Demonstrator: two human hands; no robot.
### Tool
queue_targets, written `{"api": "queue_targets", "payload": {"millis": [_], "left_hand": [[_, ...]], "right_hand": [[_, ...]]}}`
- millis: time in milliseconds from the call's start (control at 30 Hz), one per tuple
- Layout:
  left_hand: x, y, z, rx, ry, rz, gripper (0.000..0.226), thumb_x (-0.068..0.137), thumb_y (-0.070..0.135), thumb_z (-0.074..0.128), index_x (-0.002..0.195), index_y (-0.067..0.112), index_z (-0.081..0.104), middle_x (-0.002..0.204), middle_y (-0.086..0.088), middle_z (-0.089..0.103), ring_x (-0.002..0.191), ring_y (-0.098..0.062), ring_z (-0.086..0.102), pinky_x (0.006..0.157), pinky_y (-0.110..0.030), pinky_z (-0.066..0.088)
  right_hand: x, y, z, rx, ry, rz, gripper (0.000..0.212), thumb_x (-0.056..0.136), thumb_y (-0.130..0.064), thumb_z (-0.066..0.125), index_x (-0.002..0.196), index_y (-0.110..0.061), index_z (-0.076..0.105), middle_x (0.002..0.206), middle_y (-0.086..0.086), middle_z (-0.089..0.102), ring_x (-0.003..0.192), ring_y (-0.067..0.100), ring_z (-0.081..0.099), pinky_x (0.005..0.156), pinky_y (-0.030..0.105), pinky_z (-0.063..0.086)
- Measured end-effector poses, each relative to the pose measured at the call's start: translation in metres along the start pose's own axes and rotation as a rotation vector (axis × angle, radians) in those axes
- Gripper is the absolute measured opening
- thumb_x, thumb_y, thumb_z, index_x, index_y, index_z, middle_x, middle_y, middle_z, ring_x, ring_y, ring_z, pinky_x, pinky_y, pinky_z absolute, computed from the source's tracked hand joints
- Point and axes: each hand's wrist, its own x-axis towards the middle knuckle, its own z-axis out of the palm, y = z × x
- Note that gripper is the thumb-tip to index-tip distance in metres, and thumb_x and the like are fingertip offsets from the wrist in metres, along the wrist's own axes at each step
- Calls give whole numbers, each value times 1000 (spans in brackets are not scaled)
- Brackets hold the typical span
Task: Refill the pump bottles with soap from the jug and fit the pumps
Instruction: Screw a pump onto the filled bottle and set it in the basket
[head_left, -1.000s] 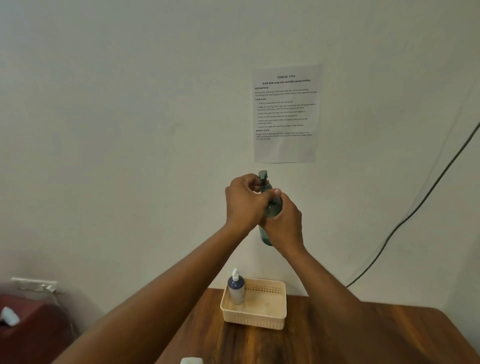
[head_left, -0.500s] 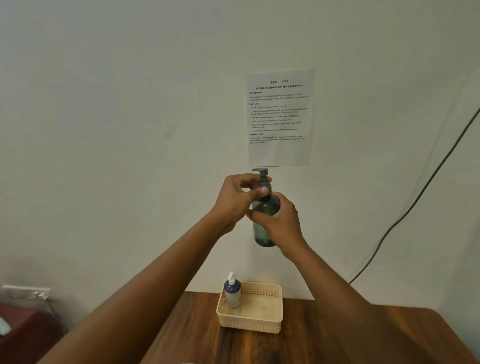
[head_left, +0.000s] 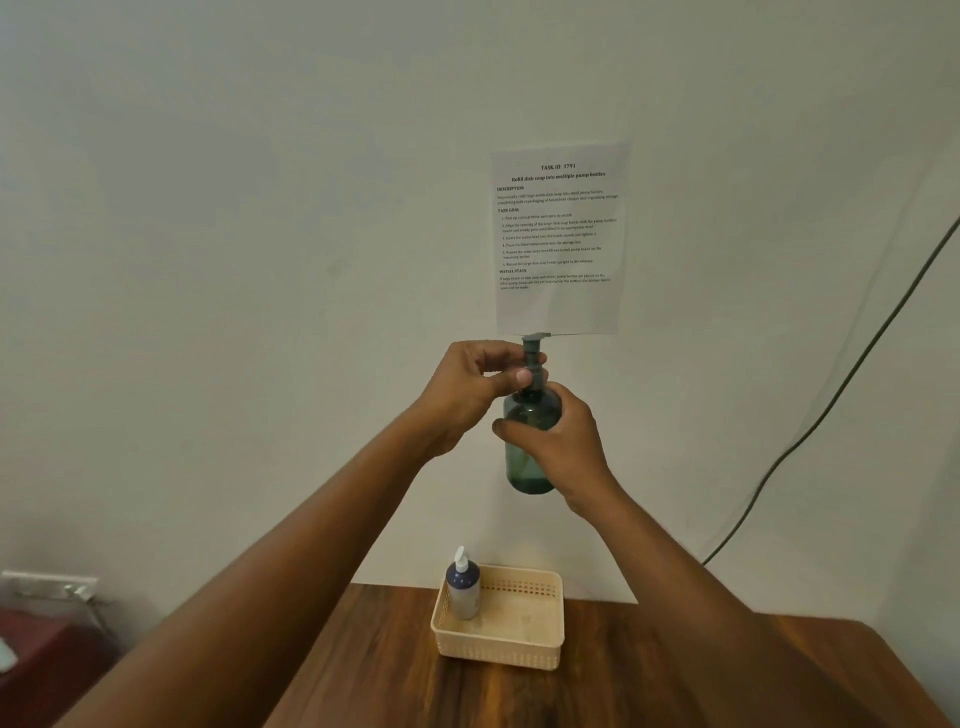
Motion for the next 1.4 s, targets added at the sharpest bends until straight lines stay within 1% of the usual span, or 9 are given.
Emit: {"api": "queue_targets", "payload": {"millis": [133, 300, 567, 733, 800, 867, 1033, 1233, 1400], "left_hand": [[-1, 5, -5, -73, -128, -11, 28, 104, 6, 56, 129, 6, 69, 116, -9, 78, 115, -20, 72, 109, -32, 49], [0, 7, 5, 41, 79, 54, 17, 90, 16, 78, 107, 12, 80, 103, -3, 78, 96, -10, 74, 77, -11, 54], [0, 7, -7, -96, -216, -25, 30, 102, 8, 60, 131, 5, 67, 120, -9, 77, 118, -19, 71, 102, -23, 53], [0, 6, 8, 117, 158, 40, 20, 84, 31, 84, 94, 15, 77, 95, -1, 77, 96, -14, 72, 77, -14, 51], [2, 4, 9, 128, 186, 56, 15, 82, 27, 86, 82, 18, 74, 87, -2, 76, 86, -13, 72, 71, -10, 53], [3, 7, 5, 102, 99, 54, 5, 89, 20, 80, 92, 16, 78, 96, -2, 79, 93, -13, 75, 78, -11, 52], [2, 13, -8, -18, -170, -12, 25, 101, 15, 64, 123, 8, 74, 119, -7, 76, 117, -19, 69, 94, -16, 53], [-5, 11, 13, 210, 154, 91, 21, 83, 22, 85, 96, 8, 76, 88, 2, 72, 77, 1, 65, 70, -12, 50], [0, 17, -2, 171, -85, 27, 18, 95, 10, 71, 113, 8, 78, 109, 2, 79, 109, -17, 72, 92, -24, 56]], "right_hand": [[1, -5, -3, 46, -12, -12, 57, 74, -34, 87, 124, -28, 61, 118, -7, 68, 111, 17, 63, 91, 35, 55], [0, -11, -1, 7, -15, -34, 51, 79, -30, 86, 120, -30, 56, 115, -14, 63, 105, 11, 59, 88, 28, 50], [-1, -7, -9, 17, -47, -10, 57, 78, -32, 86, 128, -27, 58, 122, -4, 65, 111, 21, 61, 93, 40, 56], [-1, -10, -8, 3, -48, -29, 59, 80, -32, 85, 131, -29, 56, 125, -7, 63, 113, 17, 59, 90, 33, 52], [-2, -11, -8, 13, -54, -33, 58, 80, -31, 85, 130, -28, 57, 125, -6, 64, 114, 18, 59, 93, 35, 54], [-1, -12, -12, 50, -76, -21, 53, 79, -28, 85, 125, -27, 60, 120, -5, 66, 112, 18, 61, 94, 40, 56], [0, -12, -17, 95, -116, -25, 48, 76, -27, 87, 118, -27, 64, 112, -4, 70, 108, 19, 65, 92, 41, 58], [-2, -15, -10, 51, -70, -51, 51, 81, -26, 85, 121, -34, 55, 112, -15, 62, 103, 12, 60, 84, 25, 51], [-4, -12, -16, 89, -138, -24, 50, 81, -26, 85, 121, -36, 57, 114, -13, 64, 107, 17, 62, 86, 30, 54]]}}
